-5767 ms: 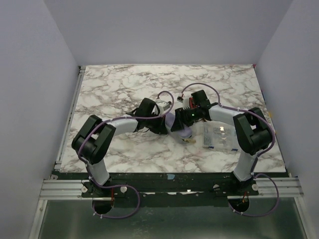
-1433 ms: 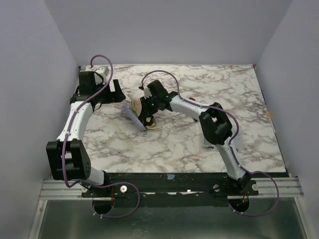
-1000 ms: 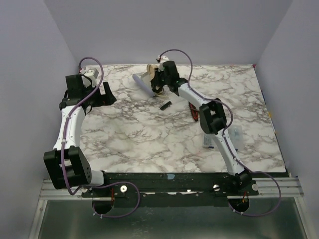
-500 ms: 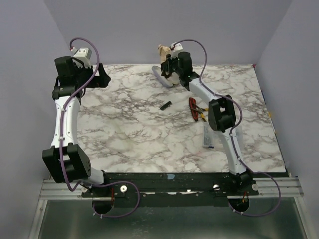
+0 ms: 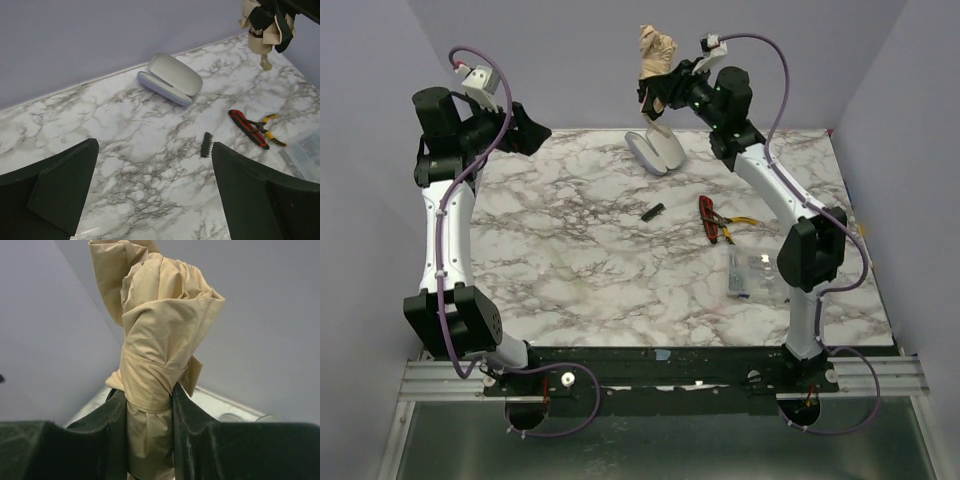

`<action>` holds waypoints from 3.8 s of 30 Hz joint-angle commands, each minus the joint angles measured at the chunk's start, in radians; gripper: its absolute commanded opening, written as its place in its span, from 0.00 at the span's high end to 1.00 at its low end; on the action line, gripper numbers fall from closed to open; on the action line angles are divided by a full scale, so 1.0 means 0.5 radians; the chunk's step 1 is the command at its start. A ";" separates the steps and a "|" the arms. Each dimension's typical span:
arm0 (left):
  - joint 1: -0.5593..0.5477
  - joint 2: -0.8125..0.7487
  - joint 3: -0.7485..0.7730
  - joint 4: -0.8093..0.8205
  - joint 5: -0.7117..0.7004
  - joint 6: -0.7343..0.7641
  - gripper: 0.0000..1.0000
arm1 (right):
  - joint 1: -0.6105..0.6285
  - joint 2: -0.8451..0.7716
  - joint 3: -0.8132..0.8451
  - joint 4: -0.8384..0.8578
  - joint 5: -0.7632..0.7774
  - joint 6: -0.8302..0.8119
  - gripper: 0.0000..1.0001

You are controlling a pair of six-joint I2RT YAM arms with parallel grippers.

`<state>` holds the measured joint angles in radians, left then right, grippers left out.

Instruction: Open the umbrella

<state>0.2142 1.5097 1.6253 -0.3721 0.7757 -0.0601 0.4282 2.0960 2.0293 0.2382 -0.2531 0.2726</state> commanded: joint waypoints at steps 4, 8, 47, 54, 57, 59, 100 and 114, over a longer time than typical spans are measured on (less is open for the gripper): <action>-0.377 -0.158 -0.302 0.210 0.269 -0.106 0.01 | -0.002 -0.546 -0.570 -0.118 0.153 0.847 1.00; -0.684 -0.106 -0.399 0.378 0.179 -0.356 0.02 | 0.002 -0.775 -0.835 -0.226 0.215 0.982 1.00; -1.305 0.111 -0.724 1.126 0.069 -0.965 1.00 | -0.027 -1.076 -1.130 0.132 0.641 0.939 1.00; -1.318 0.047 -0.770 0.929 0.079 -0.741 1.00 | -0.058 -1.061 -1.104 0.275 0.630 0.799 1.00; -1.318 0.012 -0.797 0.833 0.081 -0.610 1.00 | -0.076 -1.069 -1.100 0.331 0.627 0.716 1.00; -1.320 0.001 -0.805 0.752 0.111 -0.518 1.00 | -0.092 -1.072 -1.102 0.363 0.600 0.686 1.00; -1.243 0.271 -0.410 1.201 0.532 -1.017 0.45 | -0.126 -1.031 -1.008 0.744 -0.513 1.109 1.00; -1.284 0.274 -0.508 1.119 0.653 -1.004 0.65 | -0.144 -0.932 -0.867 0.806 -0.469 1.113 1.00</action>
<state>-0.4141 1.6291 1.3975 0.2447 1.0382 -0.5961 0.3607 1.6100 1.4940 0.5369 -0.5205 0.7948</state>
